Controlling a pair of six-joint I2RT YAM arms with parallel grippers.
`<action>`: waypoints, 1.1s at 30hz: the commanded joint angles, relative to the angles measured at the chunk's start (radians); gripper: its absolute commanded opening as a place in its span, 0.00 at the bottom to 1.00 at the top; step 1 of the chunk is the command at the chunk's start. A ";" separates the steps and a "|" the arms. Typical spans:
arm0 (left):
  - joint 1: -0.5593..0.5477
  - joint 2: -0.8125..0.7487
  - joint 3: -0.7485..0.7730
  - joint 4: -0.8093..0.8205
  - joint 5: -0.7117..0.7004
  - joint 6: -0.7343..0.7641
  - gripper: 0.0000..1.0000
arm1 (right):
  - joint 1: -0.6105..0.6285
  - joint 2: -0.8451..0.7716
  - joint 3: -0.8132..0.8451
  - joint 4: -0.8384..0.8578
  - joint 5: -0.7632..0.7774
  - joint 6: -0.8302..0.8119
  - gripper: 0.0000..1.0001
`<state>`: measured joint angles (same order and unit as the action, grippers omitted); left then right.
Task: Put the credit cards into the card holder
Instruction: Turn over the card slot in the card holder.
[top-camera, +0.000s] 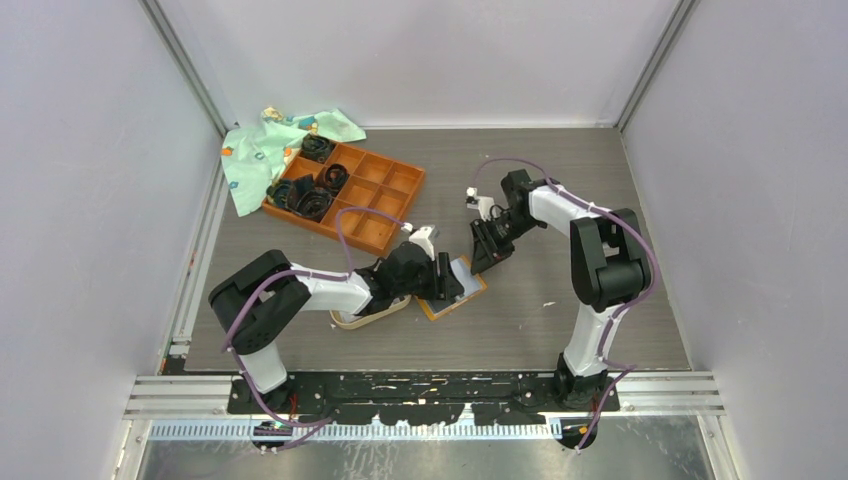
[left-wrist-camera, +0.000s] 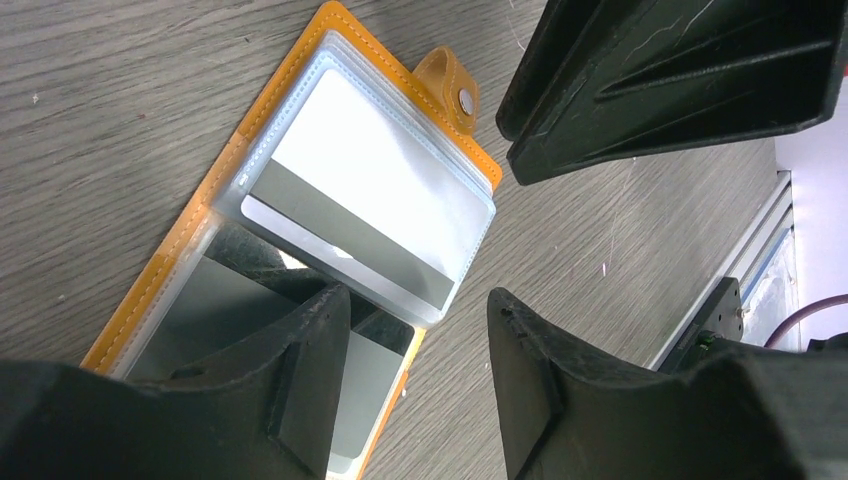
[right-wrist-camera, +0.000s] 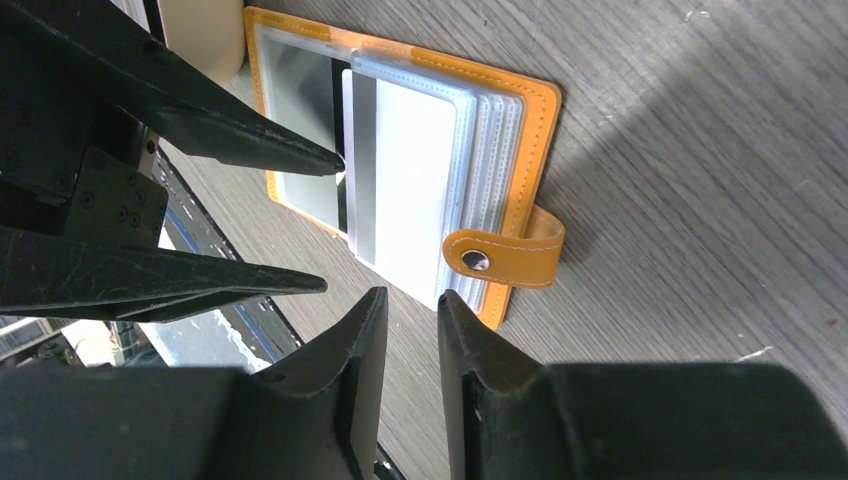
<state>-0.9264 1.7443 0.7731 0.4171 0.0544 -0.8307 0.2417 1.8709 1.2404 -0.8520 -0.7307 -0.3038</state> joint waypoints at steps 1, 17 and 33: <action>0.004 -0.043 0.001 0.061 0.000 0.005 0.53 | 0.021 0.017 0.019 -0.017 -0.033 -0.010 0.29; 0.006 -0.034 0.012 0.048 0.003 0.005 0.50 | 0.043 0.072 0.030 -0.017 0.036 0.016 0.28; 0.007 -0.025 0.018 0.043 0.008 0.008 0.50 | 0.051 0.093 0.041 -0.040 -0.011 0.013 0.29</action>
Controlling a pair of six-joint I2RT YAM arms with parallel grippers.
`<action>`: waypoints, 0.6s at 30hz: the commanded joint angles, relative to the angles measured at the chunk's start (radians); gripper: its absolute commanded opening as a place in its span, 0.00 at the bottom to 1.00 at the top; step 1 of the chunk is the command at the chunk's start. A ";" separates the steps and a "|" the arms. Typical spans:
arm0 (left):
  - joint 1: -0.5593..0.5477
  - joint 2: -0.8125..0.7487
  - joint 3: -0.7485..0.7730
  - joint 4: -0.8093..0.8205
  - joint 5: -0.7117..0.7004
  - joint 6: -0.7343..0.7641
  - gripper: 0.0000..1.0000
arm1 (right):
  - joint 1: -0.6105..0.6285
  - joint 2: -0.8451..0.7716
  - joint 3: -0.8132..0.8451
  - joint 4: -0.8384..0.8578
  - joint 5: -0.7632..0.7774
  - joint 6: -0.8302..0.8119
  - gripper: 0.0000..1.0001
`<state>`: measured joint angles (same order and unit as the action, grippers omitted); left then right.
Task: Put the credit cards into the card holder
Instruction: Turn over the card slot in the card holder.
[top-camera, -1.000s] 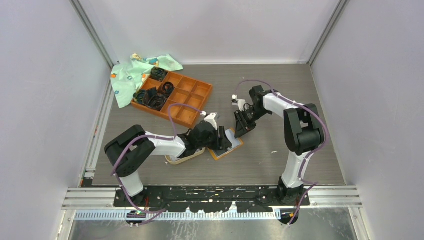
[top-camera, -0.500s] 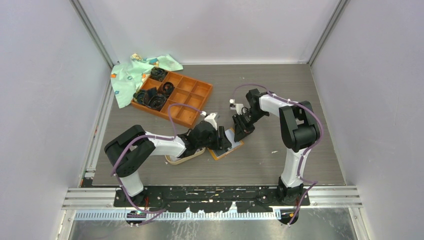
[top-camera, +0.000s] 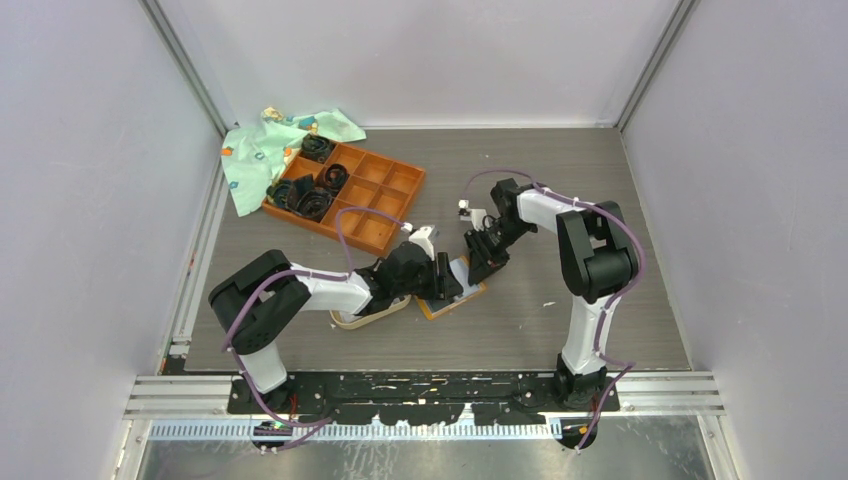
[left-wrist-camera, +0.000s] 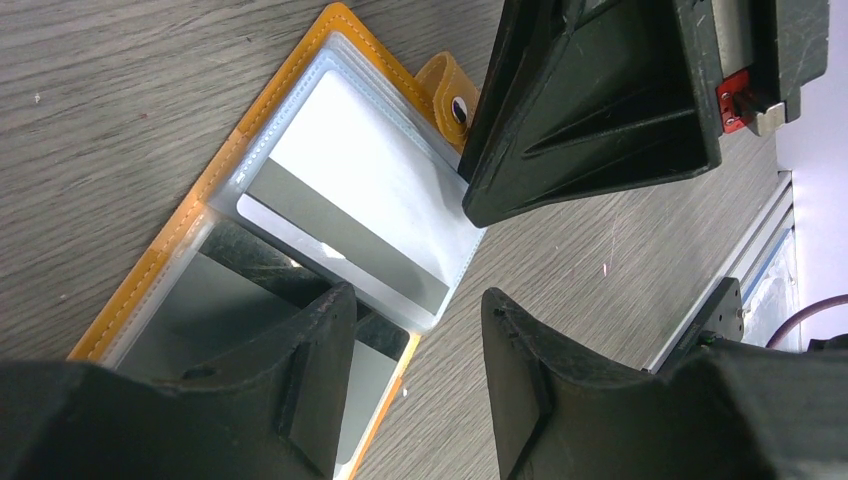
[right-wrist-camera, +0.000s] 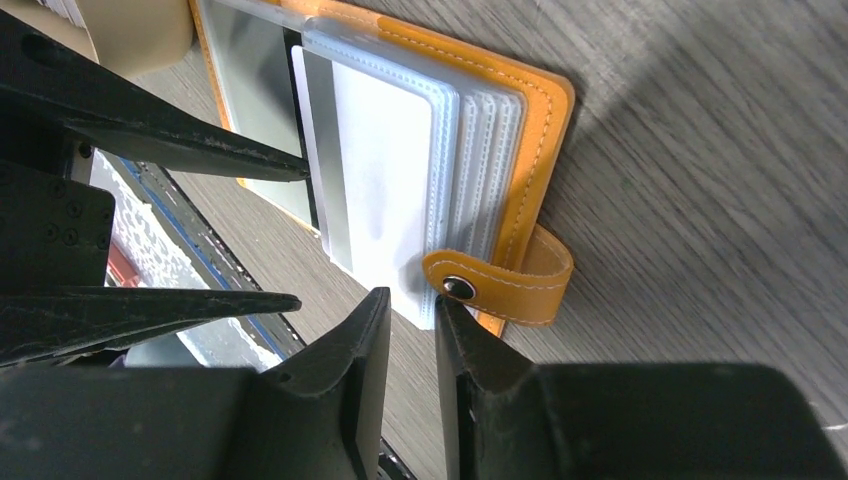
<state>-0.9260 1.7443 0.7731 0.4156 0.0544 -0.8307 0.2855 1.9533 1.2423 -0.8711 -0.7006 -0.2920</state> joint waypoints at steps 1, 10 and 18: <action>0.006 -0.025 0.018 0.045 0.009 0.008 0.50 | 0.007 0.013 0.041 -0.024 -0.050 0.001 0.29; 0.006 -0.027 0.017 0.047 0.012 0.008 0.50 | 0.003 0.007 0.054 -0.046 -0.147 -0.006 0.28; 0.007 -0.038 -0.006 0.086 0.018 0.008 0.52 | -0.013 0.022 0.058 -0.064 -0.215 -0.008 0.28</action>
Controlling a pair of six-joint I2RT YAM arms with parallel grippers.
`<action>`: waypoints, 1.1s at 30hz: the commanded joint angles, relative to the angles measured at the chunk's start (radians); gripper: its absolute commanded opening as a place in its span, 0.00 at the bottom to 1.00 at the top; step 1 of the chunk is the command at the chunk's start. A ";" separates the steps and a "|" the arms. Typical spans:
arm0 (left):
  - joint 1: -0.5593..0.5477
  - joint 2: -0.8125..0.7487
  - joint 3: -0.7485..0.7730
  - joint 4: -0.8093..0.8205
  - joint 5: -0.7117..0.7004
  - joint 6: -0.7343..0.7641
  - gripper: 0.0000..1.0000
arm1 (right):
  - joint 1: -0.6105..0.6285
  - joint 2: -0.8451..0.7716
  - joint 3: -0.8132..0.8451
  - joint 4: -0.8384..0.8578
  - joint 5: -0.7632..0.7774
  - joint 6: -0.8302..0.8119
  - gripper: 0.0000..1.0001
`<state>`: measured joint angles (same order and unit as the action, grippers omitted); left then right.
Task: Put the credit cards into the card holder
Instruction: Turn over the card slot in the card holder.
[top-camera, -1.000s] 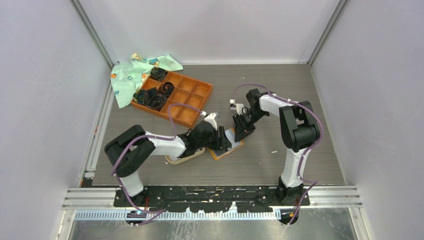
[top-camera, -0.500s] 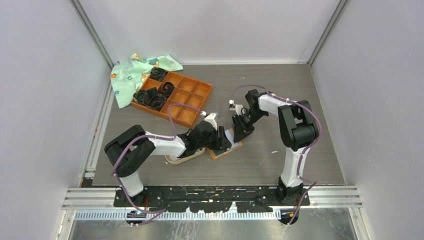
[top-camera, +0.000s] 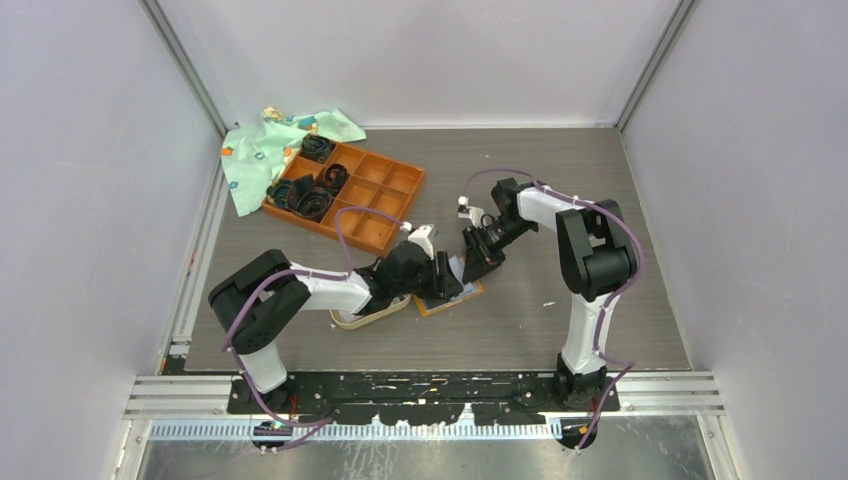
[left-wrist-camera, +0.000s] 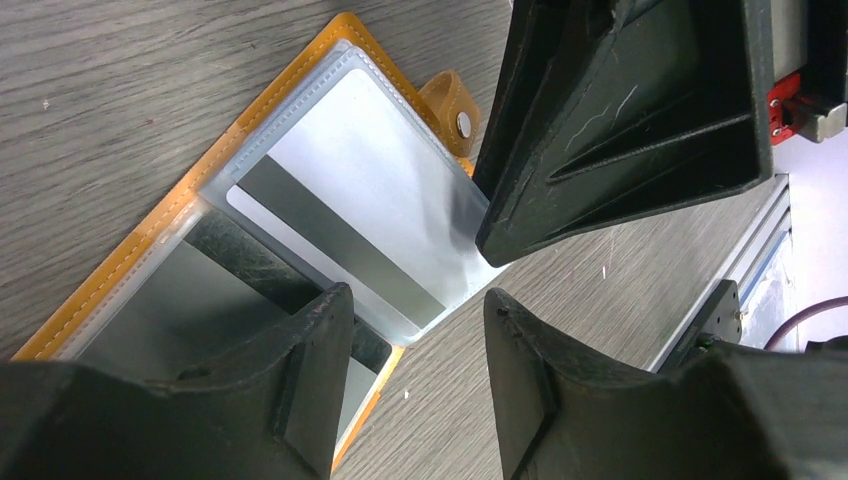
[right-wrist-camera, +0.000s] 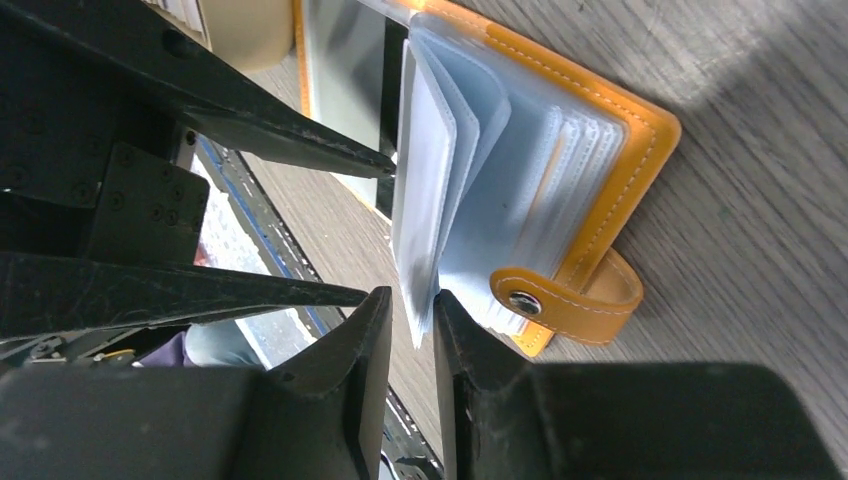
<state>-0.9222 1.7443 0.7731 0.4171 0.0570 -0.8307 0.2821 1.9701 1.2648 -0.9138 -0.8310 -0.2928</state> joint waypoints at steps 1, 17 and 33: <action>0.005 -0.041 -0.010 0.091 0.014 0.008 0.52 | -0.011 0.009 0.037 -0.026 -0.094 -0.010 0.28; 0.006 -0.047 -0.036 0.189 0.078 0.026 0.71 | -0.015 0.042 0.032 -0.029 -0.219 0.016 0.29; 0.011 -0.037 0.004 0.098 0.012 -0.002 0.76 | -0.015 0.049 0.024 -0.003 -0.242 0.063 0.22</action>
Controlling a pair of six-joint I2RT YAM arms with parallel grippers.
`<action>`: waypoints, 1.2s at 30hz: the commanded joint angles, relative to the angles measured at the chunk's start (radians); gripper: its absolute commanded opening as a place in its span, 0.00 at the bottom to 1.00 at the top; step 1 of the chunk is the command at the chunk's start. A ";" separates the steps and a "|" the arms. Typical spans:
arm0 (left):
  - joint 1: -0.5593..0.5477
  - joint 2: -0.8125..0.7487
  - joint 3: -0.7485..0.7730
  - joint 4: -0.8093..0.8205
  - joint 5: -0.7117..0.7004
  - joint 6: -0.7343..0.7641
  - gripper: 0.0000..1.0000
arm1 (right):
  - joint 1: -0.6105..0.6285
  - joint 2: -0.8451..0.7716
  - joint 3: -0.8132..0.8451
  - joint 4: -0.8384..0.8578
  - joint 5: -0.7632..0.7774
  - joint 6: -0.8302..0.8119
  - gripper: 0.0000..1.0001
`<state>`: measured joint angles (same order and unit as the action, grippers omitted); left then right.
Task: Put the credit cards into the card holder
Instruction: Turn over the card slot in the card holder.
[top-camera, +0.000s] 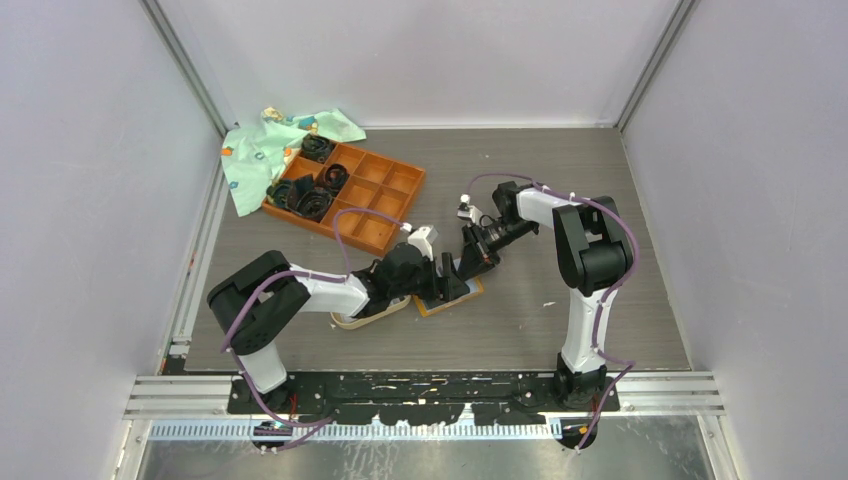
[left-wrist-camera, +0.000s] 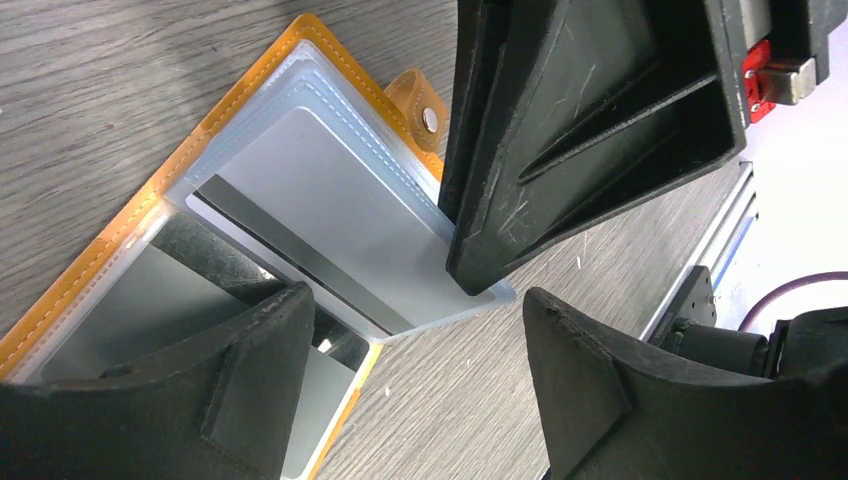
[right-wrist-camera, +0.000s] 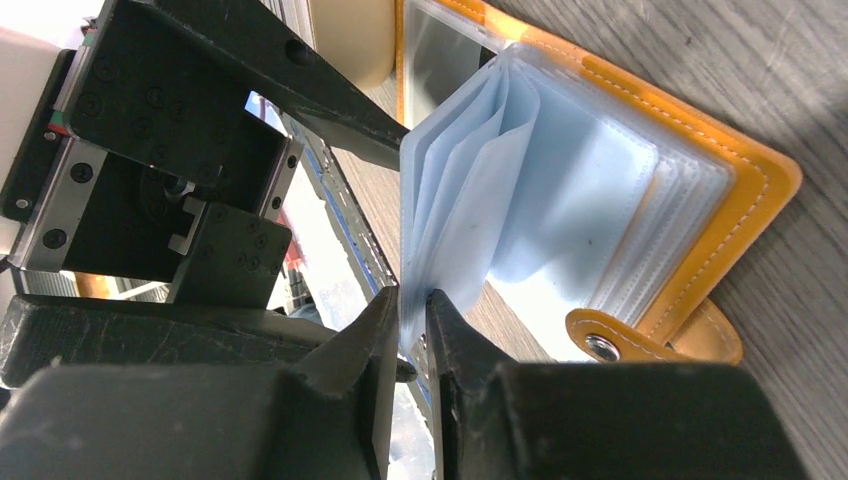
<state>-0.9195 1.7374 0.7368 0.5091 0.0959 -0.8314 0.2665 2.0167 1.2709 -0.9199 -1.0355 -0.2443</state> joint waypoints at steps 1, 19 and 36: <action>0.008 -0.030 0.041 0.005 -0.028 -0.002 0.76 | 0.001 0.002 0.018 0.003 -0.038 0.014 0.22; 0.009 -0.050 0.020 0.001 -0.038 -0.008 0.63 | 0.012 0.009 0.032 -0.032 -0.034 -0.021 0.29; 0.008 -0.104 -0.029 -0.003 -0.037 -0.016 0.58 | 0.011 -0.008 0.038 -0.044 -0.019 -0.044 0.36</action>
<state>-0.9142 1.6802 0.7143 0.4877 0.0700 -0.8394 0.2729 2.0315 1.2720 -0.9417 -1.0378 -0.2657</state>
